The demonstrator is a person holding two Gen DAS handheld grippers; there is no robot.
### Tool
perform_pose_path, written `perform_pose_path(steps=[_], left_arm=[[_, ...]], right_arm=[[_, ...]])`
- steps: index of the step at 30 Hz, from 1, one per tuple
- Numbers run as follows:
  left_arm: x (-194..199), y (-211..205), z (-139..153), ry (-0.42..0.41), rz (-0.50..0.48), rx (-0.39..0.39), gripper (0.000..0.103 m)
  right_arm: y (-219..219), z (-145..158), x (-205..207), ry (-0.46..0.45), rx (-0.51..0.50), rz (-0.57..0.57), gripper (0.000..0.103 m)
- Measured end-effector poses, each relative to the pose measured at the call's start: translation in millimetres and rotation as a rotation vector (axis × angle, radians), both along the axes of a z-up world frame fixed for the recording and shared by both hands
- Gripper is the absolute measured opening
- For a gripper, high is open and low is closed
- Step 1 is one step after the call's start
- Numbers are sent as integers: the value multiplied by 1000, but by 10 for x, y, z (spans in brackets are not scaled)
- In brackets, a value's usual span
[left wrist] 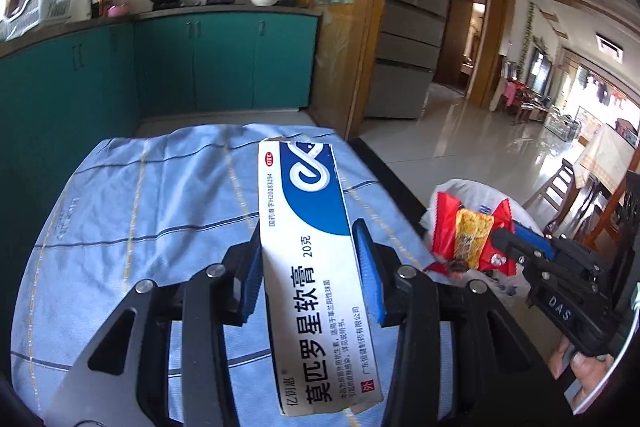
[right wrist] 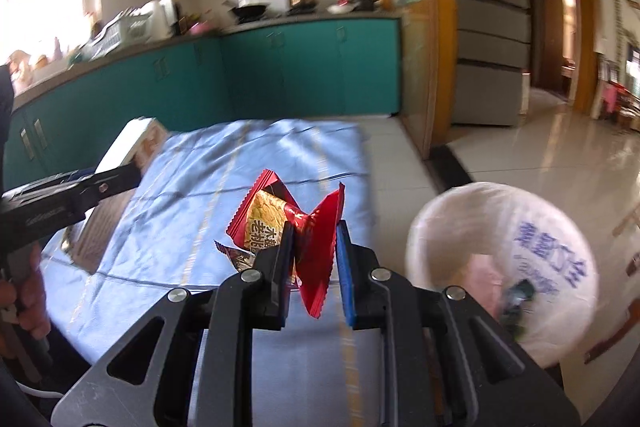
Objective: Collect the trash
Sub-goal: 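Carry the box and wrapper over the wastebasket and open both tools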
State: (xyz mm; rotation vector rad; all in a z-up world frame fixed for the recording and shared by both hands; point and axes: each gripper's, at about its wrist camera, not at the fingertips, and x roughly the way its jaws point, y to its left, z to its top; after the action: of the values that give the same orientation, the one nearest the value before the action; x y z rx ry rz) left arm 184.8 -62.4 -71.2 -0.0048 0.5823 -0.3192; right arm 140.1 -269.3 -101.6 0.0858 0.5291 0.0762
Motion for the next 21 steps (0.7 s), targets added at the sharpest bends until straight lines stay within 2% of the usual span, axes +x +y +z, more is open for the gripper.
perform_pose_path(steps=[8, 11, 15, 21], left_arm=[[-78, -793, 302, -91, -157, -15, 43], [-34, -1171, 314, -82, -226, -29, 43], [133, -1649, 153, -46, -327, -104, 43], [461, -2197, -241, 69, -381, -153, 43]], right_arm=[[-933, -23, -365, -76, 28, -260, 21], [-1166, -100, -407, -88, 15, -323, 21], [-1404, -268, -419, -84, 18, -384, 21], [-1647, -486, -352, -56, 31, -427, 21]])
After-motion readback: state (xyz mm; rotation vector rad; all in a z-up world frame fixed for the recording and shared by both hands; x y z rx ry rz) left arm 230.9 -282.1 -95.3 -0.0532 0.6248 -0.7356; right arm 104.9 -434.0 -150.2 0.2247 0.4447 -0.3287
